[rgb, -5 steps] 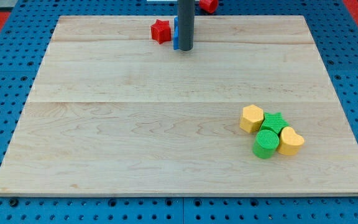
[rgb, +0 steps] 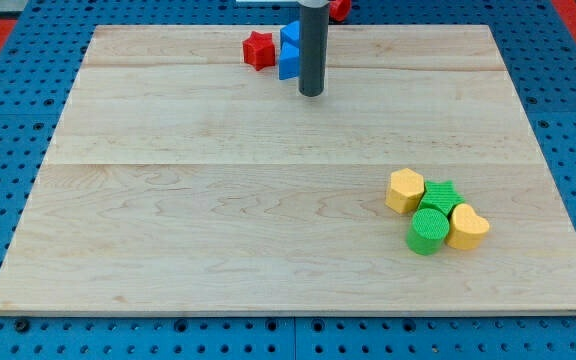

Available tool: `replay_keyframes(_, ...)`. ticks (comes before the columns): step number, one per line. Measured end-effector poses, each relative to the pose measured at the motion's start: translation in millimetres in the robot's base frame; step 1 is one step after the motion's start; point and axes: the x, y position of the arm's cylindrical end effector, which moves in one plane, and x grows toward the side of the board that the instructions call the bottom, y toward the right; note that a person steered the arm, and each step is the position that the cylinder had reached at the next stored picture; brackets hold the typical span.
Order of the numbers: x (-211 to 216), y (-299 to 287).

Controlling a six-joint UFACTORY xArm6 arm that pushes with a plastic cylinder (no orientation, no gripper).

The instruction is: Move the yellow heart above the green star

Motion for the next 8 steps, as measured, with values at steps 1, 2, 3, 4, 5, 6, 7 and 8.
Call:
replay_keyframes(1,1,15)
replay_keyframes(2,3,74)
replay_keyframes(3,17,115)
replay_keyframes(4,26,159)
replay_keyframes(5,79,189)
replay_keyframes(6,146,210)
replay_keyframes(7,211,229)
replay_keyframes(8,209,192)
